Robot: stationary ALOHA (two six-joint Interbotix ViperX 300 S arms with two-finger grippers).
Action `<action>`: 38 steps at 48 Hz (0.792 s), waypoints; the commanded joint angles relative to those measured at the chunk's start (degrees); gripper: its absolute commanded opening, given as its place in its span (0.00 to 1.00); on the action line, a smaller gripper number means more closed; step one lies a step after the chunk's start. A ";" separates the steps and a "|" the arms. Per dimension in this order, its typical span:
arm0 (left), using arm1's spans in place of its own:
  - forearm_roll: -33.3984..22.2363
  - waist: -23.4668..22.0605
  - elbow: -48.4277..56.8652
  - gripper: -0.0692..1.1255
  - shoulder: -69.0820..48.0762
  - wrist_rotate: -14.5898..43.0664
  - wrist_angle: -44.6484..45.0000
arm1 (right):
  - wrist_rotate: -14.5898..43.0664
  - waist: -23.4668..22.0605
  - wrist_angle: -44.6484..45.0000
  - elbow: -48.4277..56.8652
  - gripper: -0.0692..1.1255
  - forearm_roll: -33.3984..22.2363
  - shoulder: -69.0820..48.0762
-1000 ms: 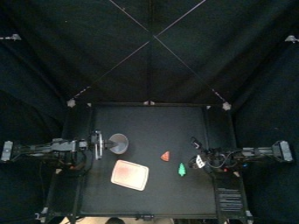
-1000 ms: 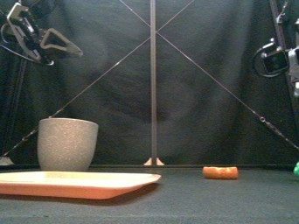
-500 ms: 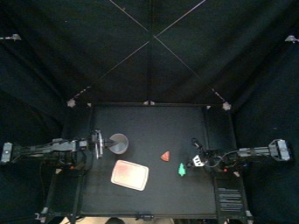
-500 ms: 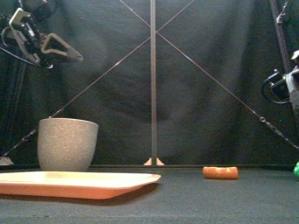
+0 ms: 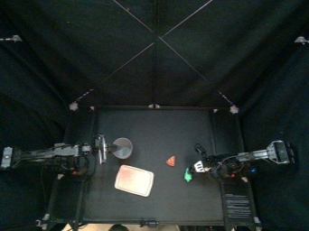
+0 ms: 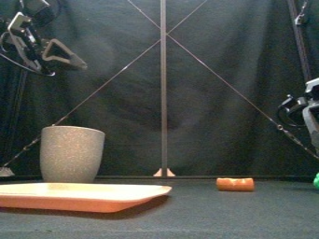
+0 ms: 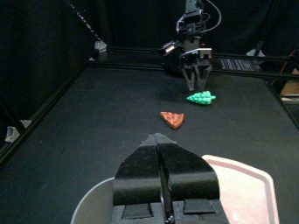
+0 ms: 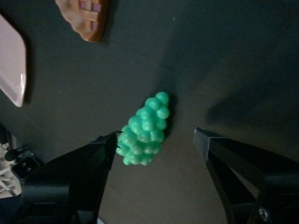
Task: Pick the green grapes then place it in the grey bowl
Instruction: Pick the green grapes
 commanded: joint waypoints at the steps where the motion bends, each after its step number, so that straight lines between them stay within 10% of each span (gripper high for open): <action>1: 0.00 0.18 -0.62 0.16 0.26 -0.09 -0.53 | 0.09 1.41 -2.46 -1.32 0.91 0.35 0.62; 22: 0.18 0.18 -0.79 0.16 0.18 0.00 -0.53 | 0.00 5.36 -6.50 -4.31 0.88 3.96 10.20; 38: 0.09 -0.18 -0.79 0.16 -0.18 -0.09 -0.53 | -0.18 5.71 -6.50 -5.80 0.64 2.90 10.72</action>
